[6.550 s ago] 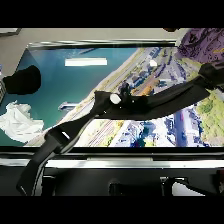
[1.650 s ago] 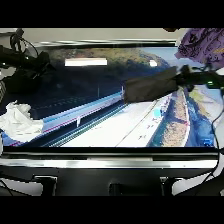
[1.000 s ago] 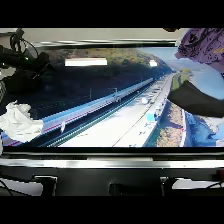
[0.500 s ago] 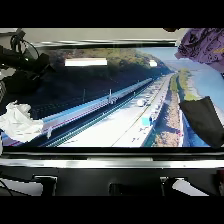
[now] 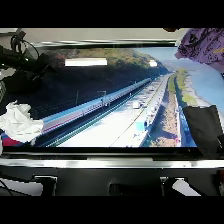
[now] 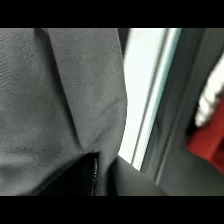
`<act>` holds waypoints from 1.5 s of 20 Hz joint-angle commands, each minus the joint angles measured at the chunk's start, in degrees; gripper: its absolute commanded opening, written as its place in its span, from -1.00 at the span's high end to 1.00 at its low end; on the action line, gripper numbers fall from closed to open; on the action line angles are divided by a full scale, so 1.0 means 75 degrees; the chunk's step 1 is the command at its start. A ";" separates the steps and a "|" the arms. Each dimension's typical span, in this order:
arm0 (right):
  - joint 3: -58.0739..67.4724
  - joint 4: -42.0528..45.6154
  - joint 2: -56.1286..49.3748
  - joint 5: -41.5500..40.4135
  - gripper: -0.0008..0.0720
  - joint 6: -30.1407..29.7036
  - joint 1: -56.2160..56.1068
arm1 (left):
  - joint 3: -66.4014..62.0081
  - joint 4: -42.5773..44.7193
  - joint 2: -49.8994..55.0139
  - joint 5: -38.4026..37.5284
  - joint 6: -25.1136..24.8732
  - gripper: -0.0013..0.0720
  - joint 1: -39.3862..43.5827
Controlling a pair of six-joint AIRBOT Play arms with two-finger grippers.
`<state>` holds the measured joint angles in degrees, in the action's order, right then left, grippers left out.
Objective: Fold the clothes and pants, and hang the long-sleeved shirts on hangers.
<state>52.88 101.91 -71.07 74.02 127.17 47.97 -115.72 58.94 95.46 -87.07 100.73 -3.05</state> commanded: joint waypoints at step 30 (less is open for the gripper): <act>0.3293 -0.3016 0.0213 -0.2101 0.88 -0.3681 -0.8740 | 0.3523 0.2722 -0.3515 0.1757 -0.0443 0.91 0.1227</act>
<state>77.49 78.63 -69.43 57.93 100.01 -12.49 -94.41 77.84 73.34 -77.58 97.91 5.58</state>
